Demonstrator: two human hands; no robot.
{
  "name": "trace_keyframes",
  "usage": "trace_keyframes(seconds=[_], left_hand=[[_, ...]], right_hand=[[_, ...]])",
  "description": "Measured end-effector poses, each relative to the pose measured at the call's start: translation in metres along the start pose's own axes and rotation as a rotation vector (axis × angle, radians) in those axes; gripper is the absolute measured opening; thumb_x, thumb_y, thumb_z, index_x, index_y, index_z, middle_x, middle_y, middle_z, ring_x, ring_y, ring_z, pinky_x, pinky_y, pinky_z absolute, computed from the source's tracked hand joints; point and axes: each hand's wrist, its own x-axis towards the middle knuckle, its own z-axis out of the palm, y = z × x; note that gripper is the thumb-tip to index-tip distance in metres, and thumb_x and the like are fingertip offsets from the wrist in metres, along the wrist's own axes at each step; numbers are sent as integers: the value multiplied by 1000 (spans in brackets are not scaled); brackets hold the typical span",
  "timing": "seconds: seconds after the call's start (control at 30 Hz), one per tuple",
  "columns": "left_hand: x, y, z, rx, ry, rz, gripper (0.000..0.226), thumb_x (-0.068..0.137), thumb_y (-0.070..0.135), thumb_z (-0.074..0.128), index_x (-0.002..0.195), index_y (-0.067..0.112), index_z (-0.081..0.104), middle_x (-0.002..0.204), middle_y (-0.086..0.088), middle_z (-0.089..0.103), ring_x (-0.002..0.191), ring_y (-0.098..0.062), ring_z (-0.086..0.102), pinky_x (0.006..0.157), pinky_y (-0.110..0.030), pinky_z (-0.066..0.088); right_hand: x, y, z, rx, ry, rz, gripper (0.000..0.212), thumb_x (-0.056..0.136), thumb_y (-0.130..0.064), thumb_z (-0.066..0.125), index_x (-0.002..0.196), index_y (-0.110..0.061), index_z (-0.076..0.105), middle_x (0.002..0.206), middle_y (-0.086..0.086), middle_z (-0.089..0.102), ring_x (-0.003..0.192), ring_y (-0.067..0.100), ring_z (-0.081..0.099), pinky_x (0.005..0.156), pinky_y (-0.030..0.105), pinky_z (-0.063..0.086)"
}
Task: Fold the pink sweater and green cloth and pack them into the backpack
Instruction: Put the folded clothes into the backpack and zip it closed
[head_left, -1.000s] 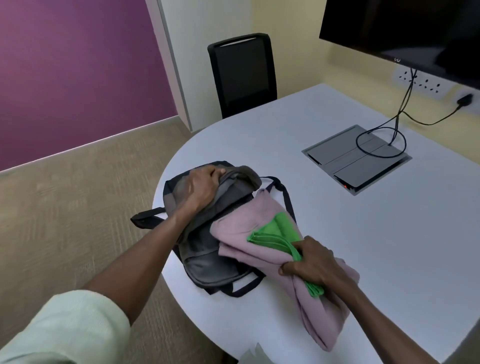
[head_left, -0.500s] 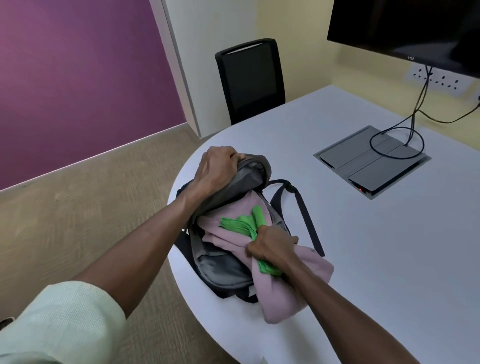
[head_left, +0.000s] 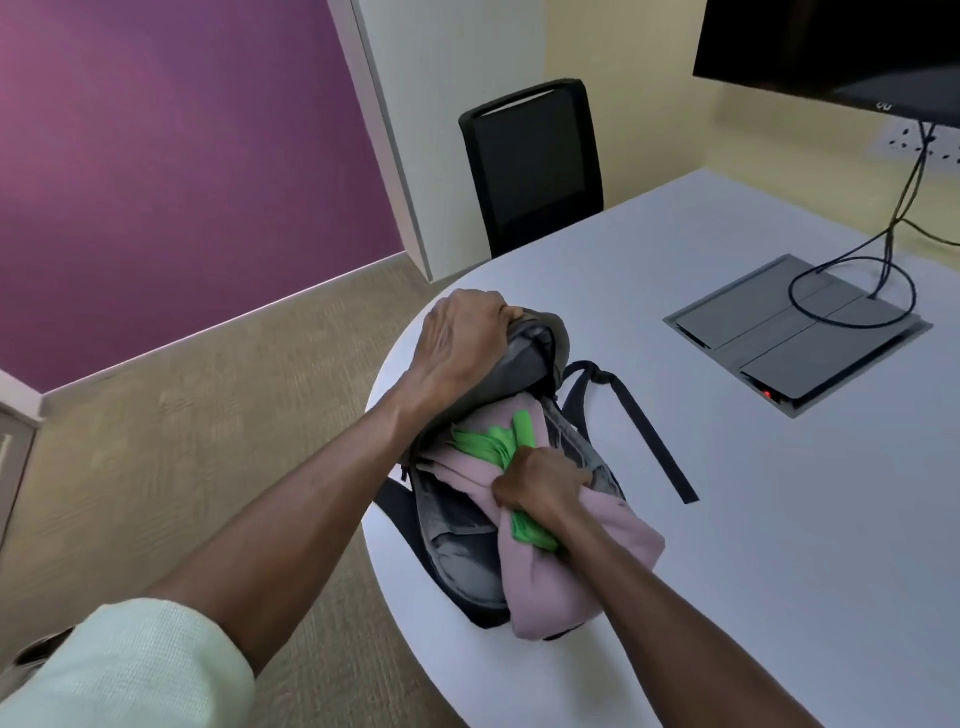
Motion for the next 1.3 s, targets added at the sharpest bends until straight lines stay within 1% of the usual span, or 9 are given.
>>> trace_keyframes(seconds=[0.3,0.7,0.83,0.93,0.97,1.03,1.17,1.23,1.3], left_hand=[[-7,14,-15,-55,41,-11,42,99,29,49,69,3,62,62,-10,60,58,-28,57,56,-43,50],[-14,-2,-7,-171,19,-178,41,99,32,55,70,4,63,65,-4,62,61,-24,58,57,-34,46],[-15,-15,-5,-173,0,-178,39,98,33,56,71,5,65,69,-7,65,64,-25,57,58,-32,42],[-14,-14,-3,-179,-11,-154,38,98,33,55,72,7,65,72,-8,67,67,-27,59,61,-35,46],[-14,-13,-3,-178,-12,-143,38,98,33,54,71,8,64,72,-7,67,67,-27,60,61,-35,47],[-15,-10,-4,-163,-17,-116,38,98,34,53,72,9,65,74,-6,68,69,-28,60,63,-36,48],[-24,-12,0,-186,-59,-105,36,98,35,53,80,10,71,77,-4,71,69,-22,62,64,-36,52],[-28,-11,1,-179,-49,-106,37,99,34,54,77,8,69,73,-4,69,66,-22,61,60,-35,50],[-28,-10,0,-181,-31,-105,36,99,33,54,77,8,69,74,-4,69,67,-23,62,60,-32,47]], right_hand=[[37,-35,-7,-14,-55,15,53,78,-41,55,125,-19,57,131,7,54,122,33,50,96,56,34],[66,-18,25,158,-216,60,129,50,-100,44,150,-19,33,152,21,30,136,42,32,111,55,28],[73,36,30,260,-52,-130,59,95,-62,43,143,-26,47,151,23,31,136,39,38,113,45,34],[59,39,46,-102,388,-301,26,95,-27,51,99,-12,73,107,17,57,96,37,56,81,45,49],[55,32,49,-203,348,-368,32,90,-19,43,89,-10,74,100,15,59,93,35,55,80,45,47],[58,31,59,-347,150,-420,61,90,-34,18,122,-12,66,131,18,54,124,38,46,106,51,34],[88,64,75,-351,-26,-270,85,89,-76,12,158,-29,-2,165,6,-10,152,29,-11,117,57,-9],[85,57,68,-391,-32,-265,84,90,-74,14,158,-25,8,166,8,-1,152,31,-8,114,60,-14],[77,33,62,-396,125,-300,77,94,-62,16,143,-10,46,151,18,41,146,35,21,117,59,2]])
